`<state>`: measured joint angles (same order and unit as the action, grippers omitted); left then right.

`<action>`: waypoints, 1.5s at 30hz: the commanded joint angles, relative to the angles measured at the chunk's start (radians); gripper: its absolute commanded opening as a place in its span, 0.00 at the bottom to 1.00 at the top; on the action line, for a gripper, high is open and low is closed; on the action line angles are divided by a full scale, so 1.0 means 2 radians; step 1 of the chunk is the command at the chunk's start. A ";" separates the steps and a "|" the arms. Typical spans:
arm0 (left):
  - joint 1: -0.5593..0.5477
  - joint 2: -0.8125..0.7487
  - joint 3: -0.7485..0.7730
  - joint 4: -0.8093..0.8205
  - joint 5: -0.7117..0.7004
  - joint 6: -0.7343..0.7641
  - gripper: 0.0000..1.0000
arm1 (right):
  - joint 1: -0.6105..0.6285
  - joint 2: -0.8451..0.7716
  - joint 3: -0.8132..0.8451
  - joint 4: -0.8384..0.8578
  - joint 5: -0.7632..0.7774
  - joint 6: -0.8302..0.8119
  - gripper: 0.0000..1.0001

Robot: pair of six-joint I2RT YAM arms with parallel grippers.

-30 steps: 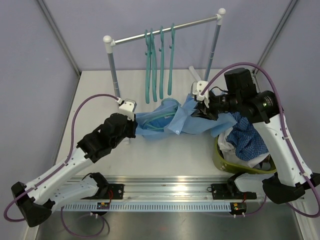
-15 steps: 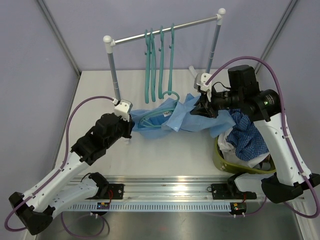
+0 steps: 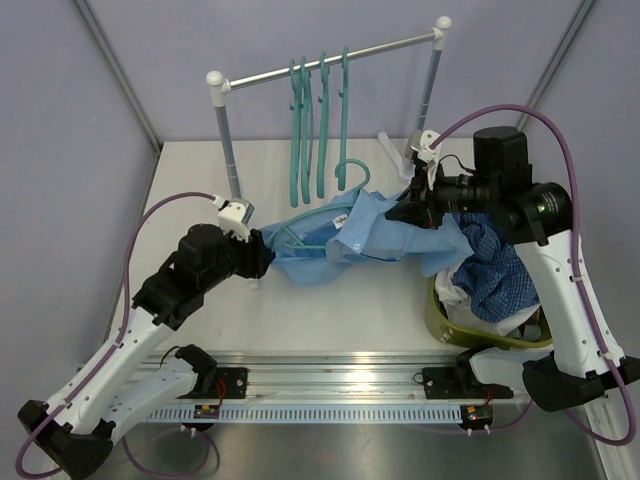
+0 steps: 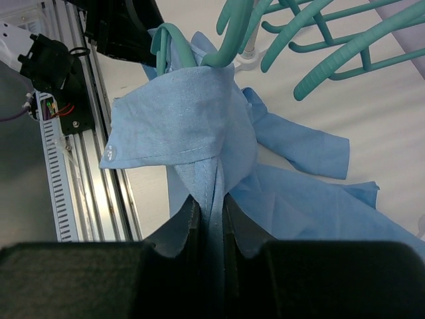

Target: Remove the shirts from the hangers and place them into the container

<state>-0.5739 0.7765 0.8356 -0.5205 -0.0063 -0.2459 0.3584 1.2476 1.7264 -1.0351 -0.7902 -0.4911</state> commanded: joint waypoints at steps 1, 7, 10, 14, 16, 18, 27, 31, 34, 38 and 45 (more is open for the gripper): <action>0.012 -0.010 -0.010 -0.053 0.046 -0.024 0.48 | -0.019 -0.022 0.001 0.083 0.002 0.042 0.00; 0.028 -0.003 -0.031 -0.046 0.094 -0.033 0.19 | -0.029 -0.019 -0.016 0.113 -0.016 0.081 0.00; 0.035 -0.009 -0.032 -0.034 0.116 -0.033 0.17 | -0.032 -0.017 -0.022 0.123 -0.008 0.090 0.00; 0.035 -0.031 -0.018 -0.021 0.178 0.003 0.62 | -0.033 -0.014 -0.041 0.129 0.001 0.088 0.00; 0.035 -0.046 -0.009 -0.020 0.202 0.034 0.73 | -0.032 -0.013 -0.049 0.120 -0.003 0.066 0.00; 0.035 -0.076 0.005 -0.020 0.240 0.053 0.80 | -0.031 -0.008 -0.058 0.104 -0.010 0.046 0.00; 0.035 -0.109 0.070 -0.066 0.237 0.163 0.99 | -0.017 0.026 -0.049 -0.090 -0.113 -0.266 0.00; 0.035 -0.082 0.043 -0.035 0.272 0.199 0.98 | 0.019 0.033 -0.064 -0.140 -0.089 -0.376 0.00; 0.033 -0.052 0.031 0.006 0.315 0.189 0.94 | 0.056 0.039 -0.072 -0.130 -0.071 -0.371 0.00; 0.027 -0.013 0.031 0.044 0.358 0.165 0.88 | 0.089 0.050 -0.070 -0.092 -0.057 -0.349 0.00; -0.006 0.004 0.019 0.053 0.376 0.153 0.78 | 0.093 0.083 -0.033 -0.088 -0.051 -0.320 0.00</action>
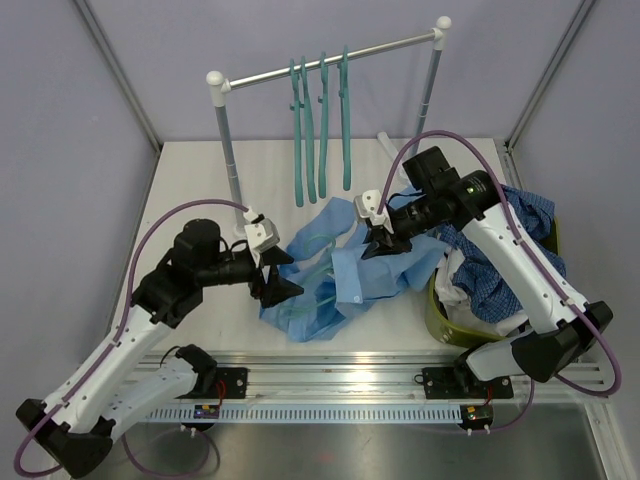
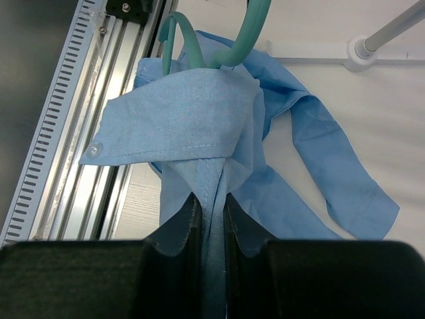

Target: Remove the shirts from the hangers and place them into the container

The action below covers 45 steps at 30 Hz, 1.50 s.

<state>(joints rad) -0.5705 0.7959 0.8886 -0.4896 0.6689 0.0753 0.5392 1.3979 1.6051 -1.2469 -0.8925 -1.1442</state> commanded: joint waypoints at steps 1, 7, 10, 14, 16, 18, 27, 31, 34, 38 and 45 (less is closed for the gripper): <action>-0.009 -0.008 -0.010 0.038 0.041 -0.011 0.77 | 0.003 0.010 0.029 0.020 0.001 0.008 0.00; -0.009 -0.034 -0.023 0.042 0.039 -0.009 0.76 | 0.002 0.009 0.023 0.031 0.004 0.019 0.00; -0.009 -0.018 -0.023 0.041 0.046 -0.009 0.76 | 0.003 0.010 0.030 0.029 -0.017 0.028 0.00; -0.012 0.003 -0.031 0.064 0.045 -0.021 0.75 | 0.003 0.012 0.047 0.017 -0.040 0.031 0.00; -0.021 0.012 -0.031 0.073 0.046 -0.028 0.74 | 0.003 0.010 0.046 0.018 -0.045 0.034 0.00; -0.031 0.028 -0.028 0.077 0.043 -0.029 0.66 | 0.003 0.009 0.044 0.020 -0.044 0.038 0.00; -0.061 0.057 -0.008 0.057 0.037 -0.035 0.00 | 0.003 0.010 0.025 0.037 -0.026 0.061 0.00; -0.060 0.068 0.001 0.041 0.009 -0.077 0.00 | 0.003 0.017 0.026 0.061 -0.005 0.109 0.32; -0.059 0.073 -0.014 0.051 -0.004 -0.117 0.00 | 0.003 0.014 0.032 0.109 0.056 0.192 0.73; -0.058 0.065 -0.045 0.080 -0.016 -0.179 0.00 | -0.002 -0.009 0.050 0.149 0.152 0.309 0.98; -0.058 0.045 -0.059 0.140 -0.069 -0.335 0.00 | -0.002 -0.016 0.062 0.100 0.078 0.395 0.95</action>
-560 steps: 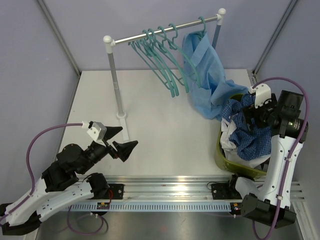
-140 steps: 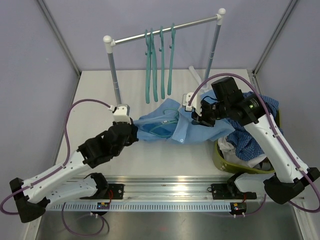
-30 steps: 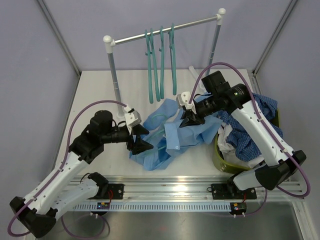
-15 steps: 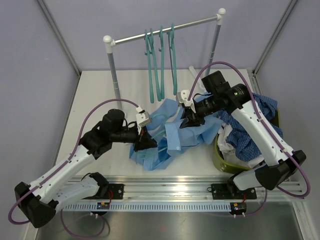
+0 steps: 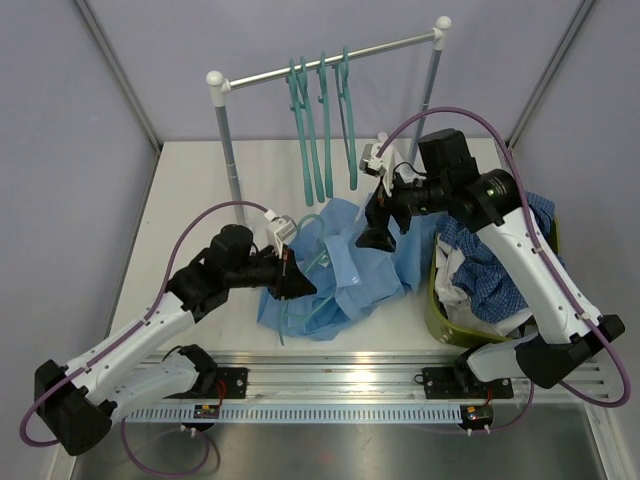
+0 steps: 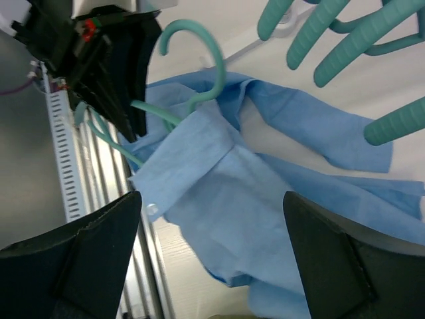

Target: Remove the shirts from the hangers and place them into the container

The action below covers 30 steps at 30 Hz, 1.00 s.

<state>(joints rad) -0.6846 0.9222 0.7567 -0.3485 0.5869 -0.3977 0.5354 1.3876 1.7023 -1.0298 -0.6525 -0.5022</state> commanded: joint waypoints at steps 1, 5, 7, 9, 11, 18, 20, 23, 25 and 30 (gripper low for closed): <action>-0.001 -0.018 0.007 0.085 -0.036 -0.114 0.00 | 0.001 -0.007 -0.005 -0.003 -0.052 0.085 0.94; -0.001 -0.009 0.004 0.142 -0.030 -0.182 0.00 | 0.022 0.000 -0.044 0.021 -0.054 0.114 0.91; -0.008 -0.004 0.004 0.167 -0.032 -0.208 0.00 | 0.030 0.005 -0.058 0.045 -0.036 0.126 0.91; -0.015 0.000 0.007 0.172 -0.033 -0.212 0.00 | 0.033 0.011 -0.058 0.062 -0.008 0.143 0.90; -0.020 0.004 0.014 0.172 -0.034 -0.211 0.00 | 0.033 0.022 -0.054 0.068 0.006 0.149 0.90; -0.020 0.003 0.014 0.151 -0.048 -0.189 0.00 | 0.034 0.029 -0.035 0.069 -0.029 0.146 0.24; -0.020 0.000 0.014 0.139 -0.053 -0.176 0.00 | 0.032 0.025 -0.031 0.064 -0.027 0.138 0.00; -0.020 -0.010 0.024 0.096 -0.060 -0.108 0.00 | 0.022 0.007 -0.025 0.058 -0.007 0.128 0.00; -0.020 -0.020 0.043 0.037 -0.073 -0.064 0.00 | 0.002 -0.007 -0.017 0.060 0.006 0.129 0.00; -0.020 -0.081 0.072 -0.089 -0.109 0.068 0.00 | -0.061 -0.038 -0.014 0.081 0.039 0.138 0.00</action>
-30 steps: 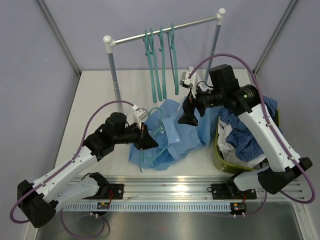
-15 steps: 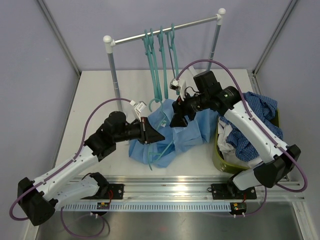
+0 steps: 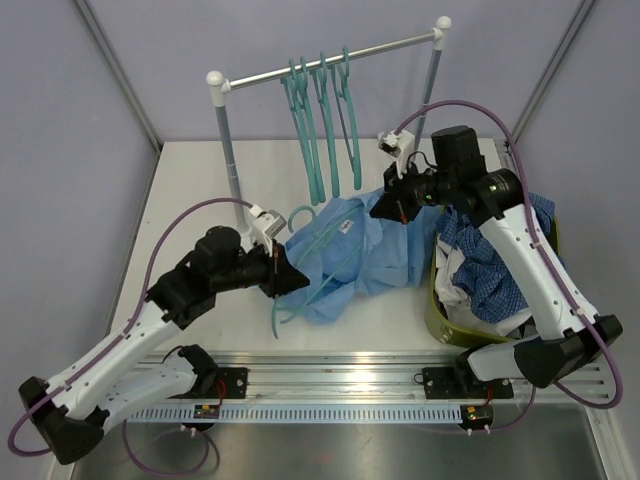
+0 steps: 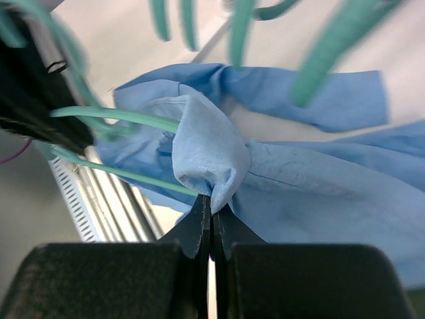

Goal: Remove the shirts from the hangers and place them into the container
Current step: 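Take shirts off hangers and put them into the container, then pass the hanger from the left arm to the right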

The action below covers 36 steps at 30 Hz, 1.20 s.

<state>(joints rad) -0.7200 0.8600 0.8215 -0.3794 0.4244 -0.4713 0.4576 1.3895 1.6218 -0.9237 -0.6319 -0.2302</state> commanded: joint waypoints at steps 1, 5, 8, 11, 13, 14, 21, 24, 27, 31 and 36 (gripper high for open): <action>-0.002 -0.063 0.046 -0.086 -0.031 0.120 0.00 | -0.027 -0.042 0.026 0.030 0.033 0.002 0.00; -0.002 -0.115 0.070 -0.156 -0.035 0.180 0.00 | -0.052 -0.052 0.029 0.035 0.059 0.000 0.00; -0.002 -0.146 0.096 -0.209 -0.045 0.187 0.00 | -0.072 -0.057 0.027 0.035 0.079 -0.008 0.00; -0.002 -0.175 0.128 -0.237 -0.060 0.187 0.00 | -0.090 -0.056 0.012 0.029 0.070 -0.021 0.00; -0.002 -0.184 0.141 -0.244 -0.077 0.184 0.00 | -0.091 -0.051 -0.012 0.008 0.039 -0.045 0.00; -0.002 -0.187 0.147 -0.244 -0.079 0.183 0.00 | -0.091 -0.047 -0.022 -0.007 -0.024 -0.098 0.00; -0.002 -0.155 0.155 -0.192 -0.080 0.180 0.00 | -0.065 -0.024 -0.158 -0.088 -0.088 -0.304 0.09; -0.002 -0.139 0.149 -0.162 -0.075 0.180 0.00 | -0.059 -0.063 -0.207 -0.056 -0.089 -0.330 0.30; -0.002 -0.126 0.147 -0.145 -0.069 0.180 0.00 | -0.059 -0.118 -0.231 -0.019 -0.073 -0.330 0.64; -0.002 -0.100 0.149 -0.149 -0.059 0.186 0.00 | -0.059 -0.162 -0.181 -0.050 -0.015 -0.353 0.76; -0.002 -0.073 0.161 -0.178 -0.019 0.217 0.00 | -0.060 -0.183 -0.103 -0.190 -0.020 -0.448 0.79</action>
<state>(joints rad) -0.7208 0.6899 1.1118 -0.7536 0.3176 -0.0895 0.3340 1.0370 1.3373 -1.1233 -0.6739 -0.9710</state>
